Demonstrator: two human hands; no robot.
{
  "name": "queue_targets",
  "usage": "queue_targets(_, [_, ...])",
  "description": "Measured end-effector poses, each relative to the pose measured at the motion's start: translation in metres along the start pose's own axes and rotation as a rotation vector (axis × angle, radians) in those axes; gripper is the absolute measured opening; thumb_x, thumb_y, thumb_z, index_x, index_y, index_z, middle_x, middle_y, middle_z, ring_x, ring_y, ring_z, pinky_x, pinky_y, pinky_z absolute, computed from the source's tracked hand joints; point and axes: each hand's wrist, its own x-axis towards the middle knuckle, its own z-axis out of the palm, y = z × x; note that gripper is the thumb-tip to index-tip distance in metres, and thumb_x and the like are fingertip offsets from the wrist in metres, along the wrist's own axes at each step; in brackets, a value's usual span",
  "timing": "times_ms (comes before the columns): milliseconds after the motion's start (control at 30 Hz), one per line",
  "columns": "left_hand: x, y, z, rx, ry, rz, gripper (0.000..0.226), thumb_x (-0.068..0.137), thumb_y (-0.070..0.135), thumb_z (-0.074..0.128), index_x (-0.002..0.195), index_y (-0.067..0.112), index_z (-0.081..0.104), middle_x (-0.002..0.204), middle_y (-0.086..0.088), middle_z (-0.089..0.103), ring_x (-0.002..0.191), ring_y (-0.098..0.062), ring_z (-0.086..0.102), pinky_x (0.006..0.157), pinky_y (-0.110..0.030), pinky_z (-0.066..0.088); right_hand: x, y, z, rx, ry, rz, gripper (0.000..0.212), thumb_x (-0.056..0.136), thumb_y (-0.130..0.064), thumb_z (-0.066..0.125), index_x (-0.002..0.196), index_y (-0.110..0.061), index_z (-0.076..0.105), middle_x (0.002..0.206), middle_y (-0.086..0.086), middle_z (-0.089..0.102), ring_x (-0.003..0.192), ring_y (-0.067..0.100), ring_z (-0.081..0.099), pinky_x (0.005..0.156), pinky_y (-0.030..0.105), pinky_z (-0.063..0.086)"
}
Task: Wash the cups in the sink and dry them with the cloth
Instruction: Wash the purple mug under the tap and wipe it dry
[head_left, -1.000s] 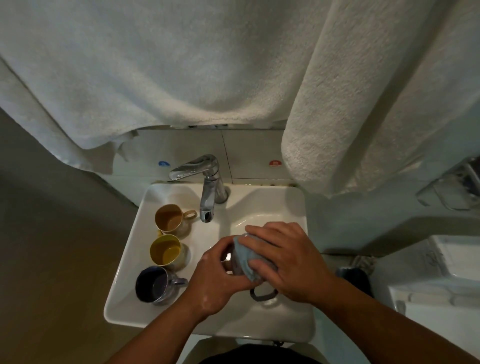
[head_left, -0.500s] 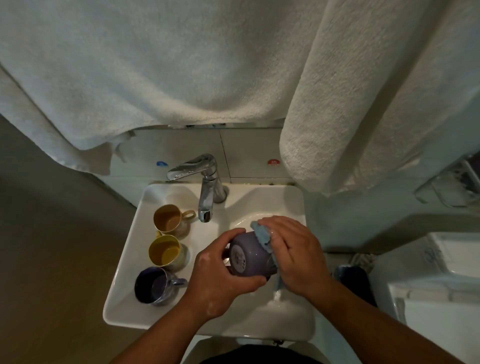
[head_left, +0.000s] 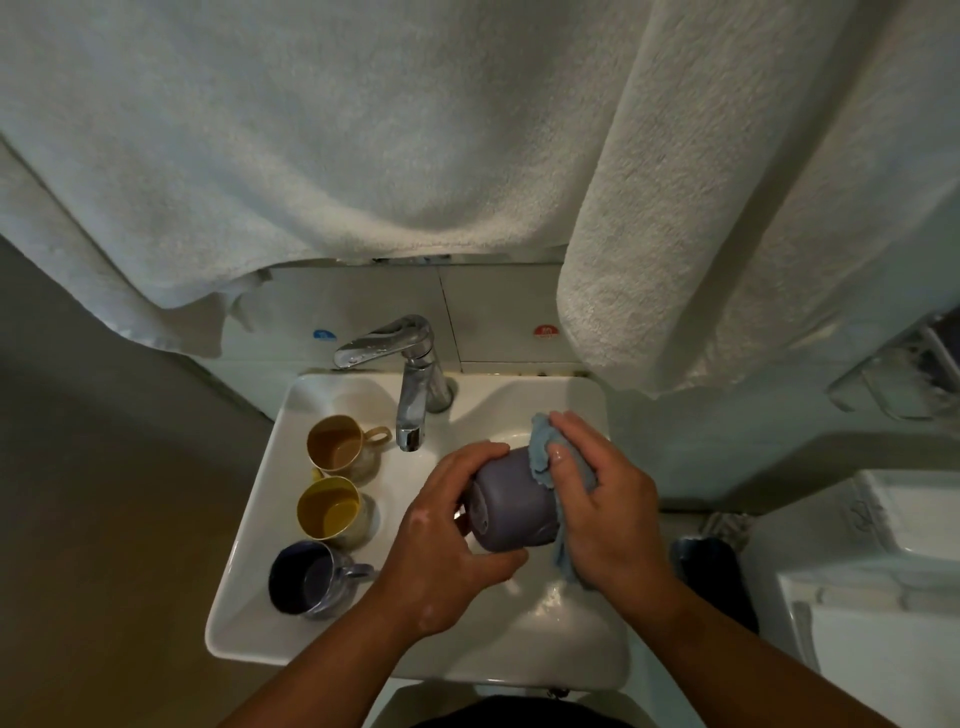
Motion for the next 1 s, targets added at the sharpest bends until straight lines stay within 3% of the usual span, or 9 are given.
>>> queue_targets(133, [0.003, 0.005, 0.006, 0.021, -0.028, -0.053, 0.106, 0.070, 0.019, 0.093, 0.145, 0.058, 0.029, 0.131, 0.026, 0.050, 0.101, -0.001, 0.066, 0.075, -0.020, 0.058, -0.002, 0.007, -0.002, -0.028, 0.093, -0.081, 0.046, 0.096, -0.043, 0.050, 0.135, -0.023, 0.062, 0.143, -0.008, 0.054, 0.129, 0.004, 0.053, 0.108, 0.021, 0.044])
queue_targets(233, [0.002, 0.006, 0.007, -0.105, -0.010, -0.185, 0.098, 0.068, 0.040, 0.092, 0.147, 0.050, 0.034, 0.134, 0.023, 0.052, 0.092, -0.008, 0.073, 0.083, -0.035, 0.062, -0.001, 0.012, -0.006, -0.029, 0.059, -0.164, 0.045, 0.097, -0.043, 0.046, 0.135, -0.022, 0.060, 0.146, -0.007, 0.051, 0.130, 0.000, 0.050, 0.102, 0.005, 0.036])
queue_targets(333, [0.004, 0.007, 0.008, -0.187, 0.045, -0.261, 0.075, 0.062, 0.054, 0.087, 0.128, 0.040, 0.054, 0.126, 0.013, 0.063, 0.090, -0.015, 0.075, 0.085, -0.049, 0.062, 0.000, 0.015, -0.008, -0.073, 0.008, -0.204, 0.040, 0.099, -0.044, 0.042, 0.135, -0.032, 0.056, 0.151, -0.005, 0.048, 0.133, 0.005, 0.049, 0.105, 0.009, 0.038])
queue_targets(433, [0.002, 0.005, 0.011, -0.158, 0.078, -0.263, 0.071, 0.061, 0.034, 0.096, 0.120, 0.036, 0.056, 0.117, 0.006, 0.067, 0.085, -0.017, 0.076, 0.080, -0.046, 0.063, 0.002, 0.014, -0.006, -0.162, -0.045, -0.155, 0.043, 0.099, -0.048, 0.036, 0.134, -0.036, 0.058, 0.152, -0.009, 0.047, 0.140, 0.009, 0.042, 0.115, 0.038, 0.040])
queue_targets(500, [0.002, 0.005, 0.013, -0.108, 0.112, -0.226, 0.074, 0.058, 0.030, 0.098, 0.119, 0.037, 0.056, 0.115, 0.010, 0.067, 0.086, -0.013, 0.075, 0.077, -0.039, 0.064, 0.002, 0.008, -0.002, -0.306, -0.081, -0.184, 0.045, 0.101, -0.049, 0.033, 0.132, -0.034, 0.062, 0.149, -0.009, 0.050, 0.144, 0.011, 0.036, 0.120, 0.051, 0.028])
queue_targets(633, [0.000, 0.003, 0.014, -0.021, 0.098, -0.171, 0.080, 0.055, 0.034, 0.099, 0.123, 0.037, 0.058, 0.114, 0.016, 0.067, 0.094, 0.001, 0.068, 0.075, -0.027, 0.062, -0.008, -0.006, 0.008, -0.454, -0.191, -0.398, 0.043, 0.102, -0.049, 0.035, 0.128, -0.032, 0.065, 0.133, -0.010, 0.064, 0.133, 0.011, 0.050, 0.120, 0.051, 0.026])
queue_targets(767, [-0.008, 0.000, 0.010, -0.027, 0.091, -0.155, 0.080, 0.052, 0.032, 0.099, 0.122, 0.037, 0.060, 0.112, 0.018, 0.069, 0.098, -0.007, 0.069, 0.076, -0.029, 0.062, 0.001, 0.003, -0.006, -0.451, -0.304, -0.590, 0.042, 0.101, -0.044, 0.041, 0.131, -0.025, 0.064, 0.131, -0.007, 0.065, 0.126, 0.010, 0.055, 0.117, 0.040, 0.030])
queue_targets(900, [-0.010, 0.007, 0.007, 0.004, 0.069, -0.098, 0.085, 0.054, 0.016, 0.100, 0.121, 0.046, 0.056, 0.115, 0.035, 0.062, 0.102, -0.001, 0.066, 0.074, -0.020, 0.058, 0.013, 0.016, -0.016, -0.305, -0.102, -0.272, 0.050, 0.099, -0.041, 0.033, 0.123, -0.018, 0.071, 0.125, -0.004, 0.068, 0.119, 0.016, 0.062, 0.108, 0.043, 0.046])
queue_targets(1000, [-0.010, 0.011, 0.007, 0.028, 0.079, -0.068, 0.088, 0.054, 0.024, 0.100, 0.125, 0.044, 0.053, 0.116, 0.033, 0.061, 0.106, 0.001, 0.064, 0.076, -0.018, 0.058, -0.008, 0.003, -0.004, -0.401, -0.073, -0.353, 0.045, 0.101, -0.040, 0.036, 0.125, -0.021, 0.068, 0.128, -0.002, 0.068, 0.126, 0.013, 0.055, 0.112, 0.045, 0.040])
